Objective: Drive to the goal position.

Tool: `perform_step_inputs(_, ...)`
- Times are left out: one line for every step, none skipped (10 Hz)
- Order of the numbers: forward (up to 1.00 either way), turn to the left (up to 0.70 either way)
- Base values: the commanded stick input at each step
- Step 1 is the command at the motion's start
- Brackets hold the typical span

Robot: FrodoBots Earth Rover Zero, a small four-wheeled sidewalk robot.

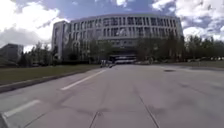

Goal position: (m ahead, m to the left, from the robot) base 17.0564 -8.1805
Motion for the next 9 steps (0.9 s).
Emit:
perform_step_inputs(0.7, 0.0)
perform_step_inputs(0.7, 0.0)
perform_step_inputs(0.7, 0.0)
perform_step_inputs(0.7, 0.0)
perform_step_inputs(0.7, 0.0)
perform_step_inputs(0.7, 0.0)
perform_step_inputs(0.7, 0.0)
perform_step_inputs(0.7, 0.0)
perform_step_inputs(0.7, 0.0)
